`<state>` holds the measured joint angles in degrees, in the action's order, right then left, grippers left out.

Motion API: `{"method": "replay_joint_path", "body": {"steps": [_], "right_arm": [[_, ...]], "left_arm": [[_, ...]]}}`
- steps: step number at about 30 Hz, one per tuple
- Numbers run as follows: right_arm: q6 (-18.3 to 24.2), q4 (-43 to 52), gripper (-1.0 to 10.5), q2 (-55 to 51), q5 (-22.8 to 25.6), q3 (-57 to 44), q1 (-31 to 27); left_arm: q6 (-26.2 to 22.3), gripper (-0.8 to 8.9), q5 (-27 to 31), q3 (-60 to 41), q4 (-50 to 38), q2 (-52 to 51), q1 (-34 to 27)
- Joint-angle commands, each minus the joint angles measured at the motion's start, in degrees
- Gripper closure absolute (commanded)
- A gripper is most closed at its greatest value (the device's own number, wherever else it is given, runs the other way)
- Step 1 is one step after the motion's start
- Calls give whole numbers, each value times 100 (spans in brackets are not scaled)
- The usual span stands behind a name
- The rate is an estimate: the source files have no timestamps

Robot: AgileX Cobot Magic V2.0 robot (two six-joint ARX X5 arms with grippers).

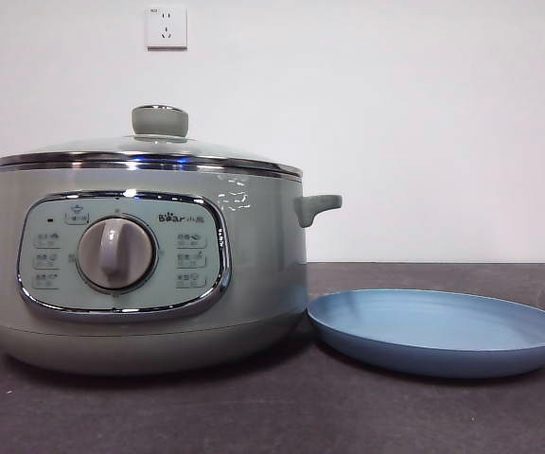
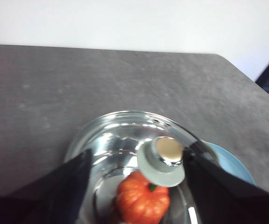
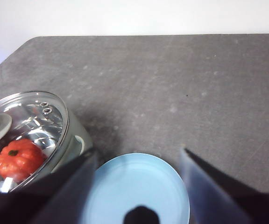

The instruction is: Take the pumpkin out from the steamer,put the pumpkin in the blue plate,close the lid

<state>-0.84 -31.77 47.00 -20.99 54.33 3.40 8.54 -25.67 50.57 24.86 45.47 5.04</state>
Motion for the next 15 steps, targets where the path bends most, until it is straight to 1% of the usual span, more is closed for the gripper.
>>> {"method": "replay_joint_path", "body": {"steps": [1,5,10,13,15], "right_arm": [[-66,13,474,4,-7,17,26],[-79,-26,474,0,-7,17,59],[-74,-195,474,4,-7,17,59],[-74,-267,474,4,-7,17,59],[-74,-306,474,2,-7,17,59]], "left_arm": [[-59,461,17,216,-26,343,286],[-114,461,127,656,190,986,804],[-533,461,815,1139,376,1742,1486],[-616,461,1217,1344,444,2127,1823],[-732,462,1388,1401,435,2321,1969]]}}
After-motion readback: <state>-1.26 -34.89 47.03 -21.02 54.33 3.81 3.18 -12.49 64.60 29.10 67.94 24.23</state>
